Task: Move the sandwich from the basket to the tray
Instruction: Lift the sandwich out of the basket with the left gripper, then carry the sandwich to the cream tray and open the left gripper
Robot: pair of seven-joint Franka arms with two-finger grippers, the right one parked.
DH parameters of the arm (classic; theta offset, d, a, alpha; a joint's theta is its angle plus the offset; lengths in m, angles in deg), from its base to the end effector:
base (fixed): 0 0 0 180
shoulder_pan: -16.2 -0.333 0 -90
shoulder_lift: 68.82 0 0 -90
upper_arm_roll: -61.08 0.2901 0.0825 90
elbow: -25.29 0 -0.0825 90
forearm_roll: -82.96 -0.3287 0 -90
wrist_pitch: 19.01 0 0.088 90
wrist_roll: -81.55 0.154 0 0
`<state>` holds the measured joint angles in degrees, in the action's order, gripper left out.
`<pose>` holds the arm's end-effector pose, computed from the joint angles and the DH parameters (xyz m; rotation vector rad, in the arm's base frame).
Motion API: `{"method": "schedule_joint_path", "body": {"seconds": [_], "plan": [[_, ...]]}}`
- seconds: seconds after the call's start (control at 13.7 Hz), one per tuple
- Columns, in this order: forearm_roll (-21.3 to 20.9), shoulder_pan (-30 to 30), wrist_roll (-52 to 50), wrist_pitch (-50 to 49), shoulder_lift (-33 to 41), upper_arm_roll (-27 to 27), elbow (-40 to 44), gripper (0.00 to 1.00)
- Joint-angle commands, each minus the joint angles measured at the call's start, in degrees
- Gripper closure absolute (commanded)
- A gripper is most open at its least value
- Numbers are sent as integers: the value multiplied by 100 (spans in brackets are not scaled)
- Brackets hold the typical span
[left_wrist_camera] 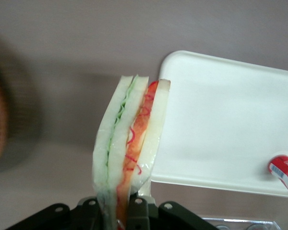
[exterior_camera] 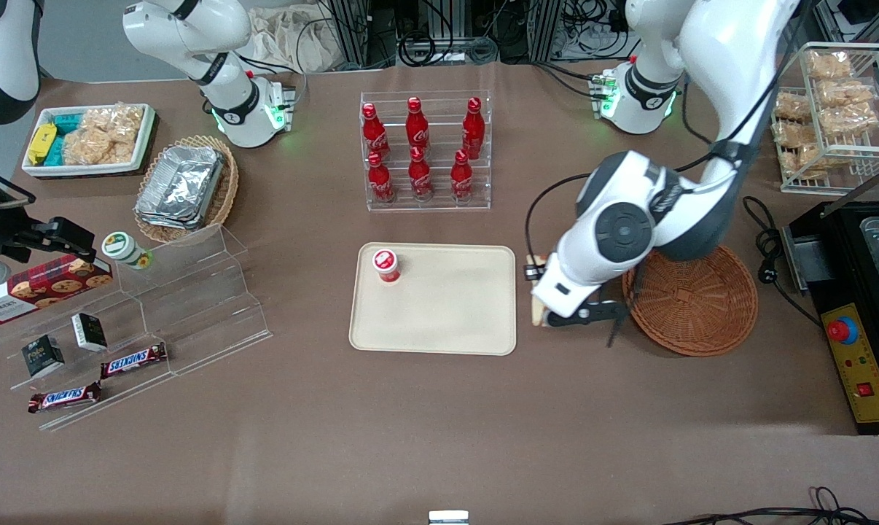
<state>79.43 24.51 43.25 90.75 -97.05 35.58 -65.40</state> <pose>0.5170 -0.3064 0.3207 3.0701 0.1371 -0.2761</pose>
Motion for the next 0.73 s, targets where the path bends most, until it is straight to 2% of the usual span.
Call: {"method": "schedule_joint_path", "body": {"seconds": [0.0, 0.29, 0.66], "plan": [[-217, 337, 139, -69, -655, 27, 709, 100], [-673, 671, 131, 386, -1332, 27, 957, 100], [-727, 821, -150, 617, -1808, 62, 957, 100]]}}
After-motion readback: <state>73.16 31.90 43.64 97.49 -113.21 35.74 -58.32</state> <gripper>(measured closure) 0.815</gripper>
